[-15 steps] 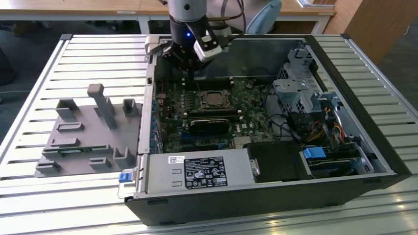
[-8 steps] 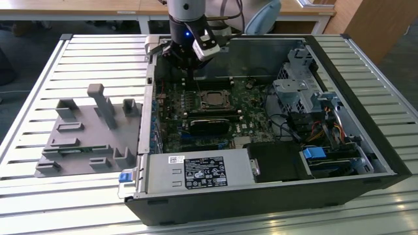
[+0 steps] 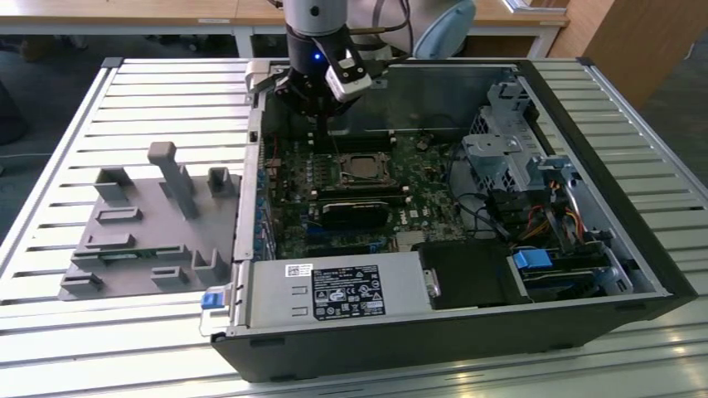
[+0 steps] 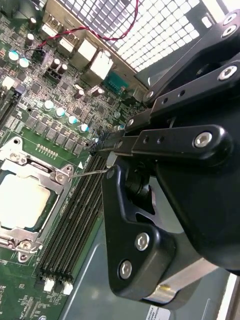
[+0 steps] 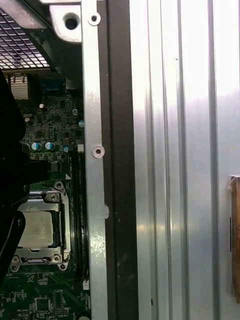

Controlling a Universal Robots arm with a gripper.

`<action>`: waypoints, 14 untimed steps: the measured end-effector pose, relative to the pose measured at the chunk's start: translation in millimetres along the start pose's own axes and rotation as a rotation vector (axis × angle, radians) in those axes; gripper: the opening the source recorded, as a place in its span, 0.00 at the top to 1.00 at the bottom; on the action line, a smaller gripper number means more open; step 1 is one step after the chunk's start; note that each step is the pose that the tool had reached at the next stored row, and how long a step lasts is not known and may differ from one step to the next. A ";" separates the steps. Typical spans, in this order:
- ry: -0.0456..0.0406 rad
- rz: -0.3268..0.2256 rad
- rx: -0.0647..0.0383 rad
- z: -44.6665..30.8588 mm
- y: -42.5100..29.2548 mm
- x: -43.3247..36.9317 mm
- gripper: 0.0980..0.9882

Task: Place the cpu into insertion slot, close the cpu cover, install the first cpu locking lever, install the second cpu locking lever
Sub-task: 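Install the first cpu locking lever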

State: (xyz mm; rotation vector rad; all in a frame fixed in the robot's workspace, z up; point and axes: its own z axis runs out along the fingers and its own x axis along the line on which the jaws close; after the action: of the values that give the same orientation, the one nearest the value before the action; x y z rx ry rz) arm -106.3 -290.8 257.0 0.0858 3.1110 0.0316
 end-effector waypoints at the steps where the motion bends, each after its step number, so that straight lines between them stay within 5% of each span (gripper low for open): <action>1: 0.0000 0.000 0.000 0.1 0.3 0.0 0.99; 9: 0.0000 0.000 0.000 0.8 2.4 -5.7 0.99; 14: 0.0001 0.000 0.000 2.2 3.6 -25.6 0.99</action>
State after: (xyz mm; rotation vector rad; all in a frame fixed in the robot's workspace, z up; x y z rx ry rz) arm -80.4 -288.5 255.6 0.0858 3.1111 0.0316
